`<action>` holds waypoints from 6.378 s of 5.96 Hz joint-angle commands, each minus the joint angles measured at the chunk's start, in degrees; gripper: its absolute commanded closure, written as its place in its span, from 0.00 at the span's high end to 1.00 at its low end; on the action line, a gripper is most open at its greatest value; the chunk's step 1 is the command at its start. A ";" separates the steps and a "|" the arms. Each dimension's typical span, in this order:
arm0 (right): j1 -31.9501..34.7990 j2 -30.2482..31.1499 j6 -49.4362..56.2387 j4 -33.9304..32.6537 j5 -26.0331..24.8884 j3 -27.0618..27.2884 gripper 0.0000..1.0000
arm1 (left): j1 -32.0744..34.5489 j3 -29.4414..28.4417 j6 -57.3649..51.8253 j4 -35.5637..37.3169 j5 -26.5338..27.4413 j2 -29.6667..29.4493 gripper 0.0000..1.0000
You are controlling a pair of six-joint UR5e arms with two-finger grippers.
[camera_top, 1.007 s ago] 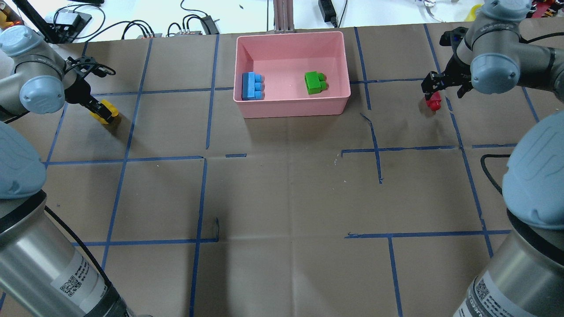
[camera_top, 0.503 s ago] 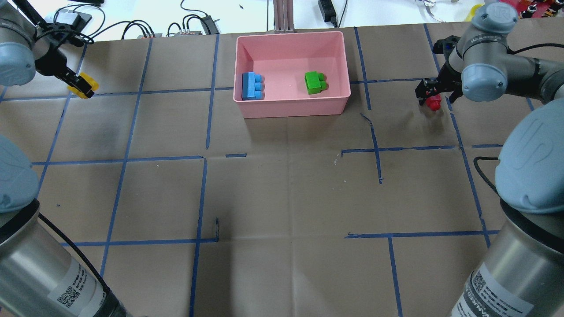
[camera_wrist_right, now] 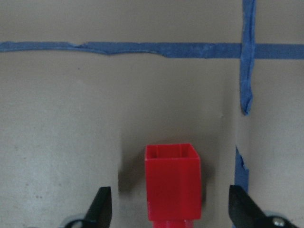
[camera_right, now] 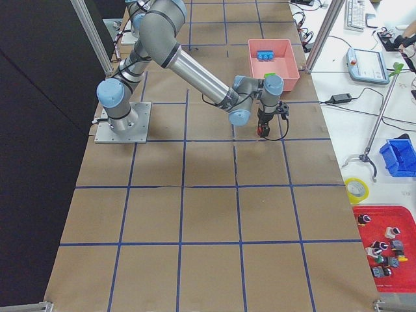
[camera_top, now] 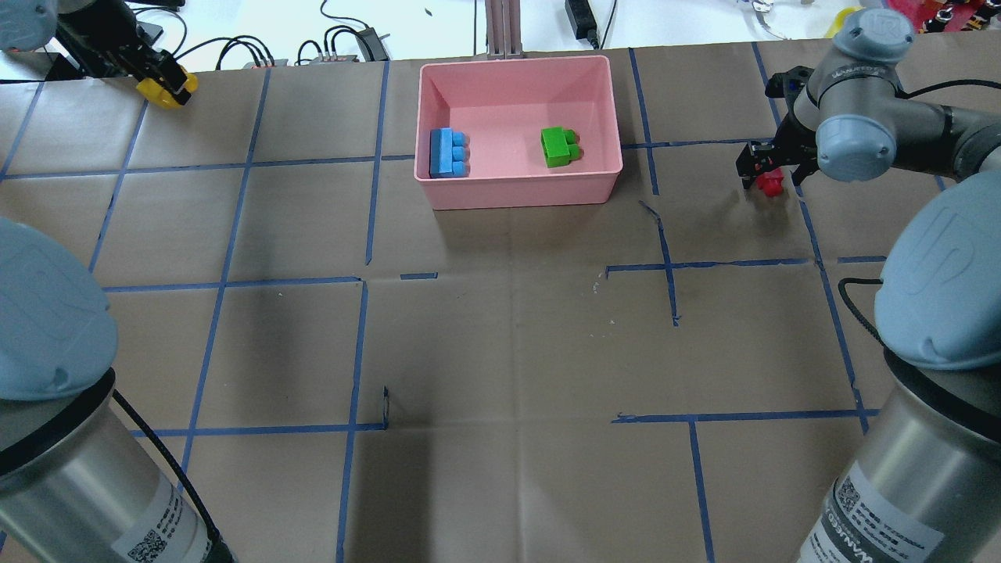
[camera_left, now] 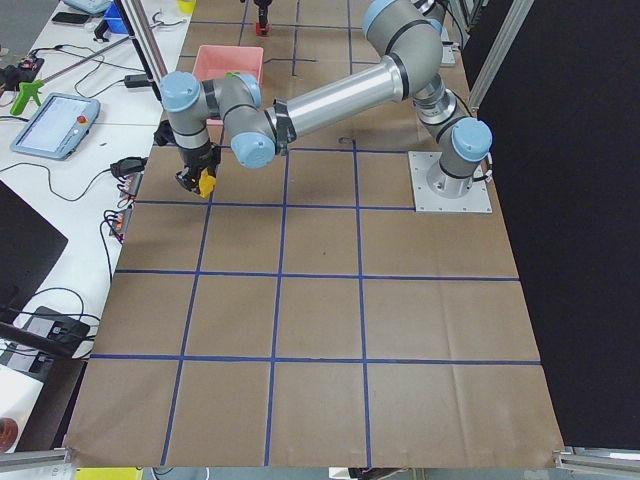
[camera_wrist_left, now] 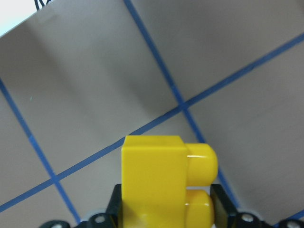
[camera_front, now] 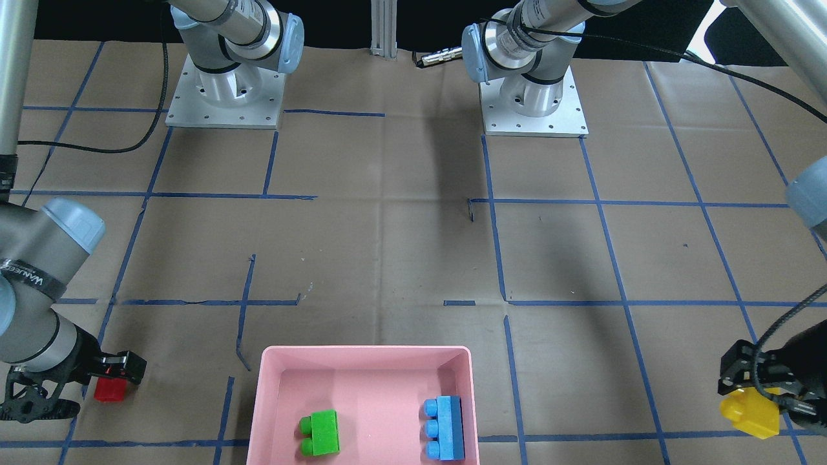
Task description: Put all blocks into box
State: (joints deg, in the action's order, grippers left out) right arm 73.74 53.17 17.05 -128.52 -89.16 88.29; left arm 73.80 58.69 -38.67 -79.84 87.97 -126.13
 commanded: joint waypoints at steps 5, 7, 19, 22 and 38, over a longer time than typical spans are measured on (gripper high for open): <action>0.09 -0.52 0.17 -1.30 1.45 -0.31 0.23 | 25.23 -1.30 57.99 9.58 -9.50 -8.48 0.13; 0.09 0.44 0.44 -1.12 1.45 -0.22 0.05 | 25.60 -0.86 58.10 13.13 -5.48 -11.06 0.39; 27.49 -1.23 -29.42 -1.99 10.07 -20.18 0.07 | 14.09 27.25 27.77 -11.83 -0.17 33.92 0.99; 28.74 -8.17 -28.92 -2.09 10.06 -26.85 0.99 | 14.18 26.74 29.96 -11.92 0.18 34.55 1.00; 21.98 31.56 -20.22 44.41 -3.85 1.25 1.00 | 16.20 26.21 29.88 -11.75 2.03 34.20 1.00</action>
State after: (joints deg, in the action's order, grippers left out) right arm 95.70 84.52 -3.11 -84.01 -95.04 87.20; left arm 90.01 84.86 -8.78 -91.58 90.00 -91.99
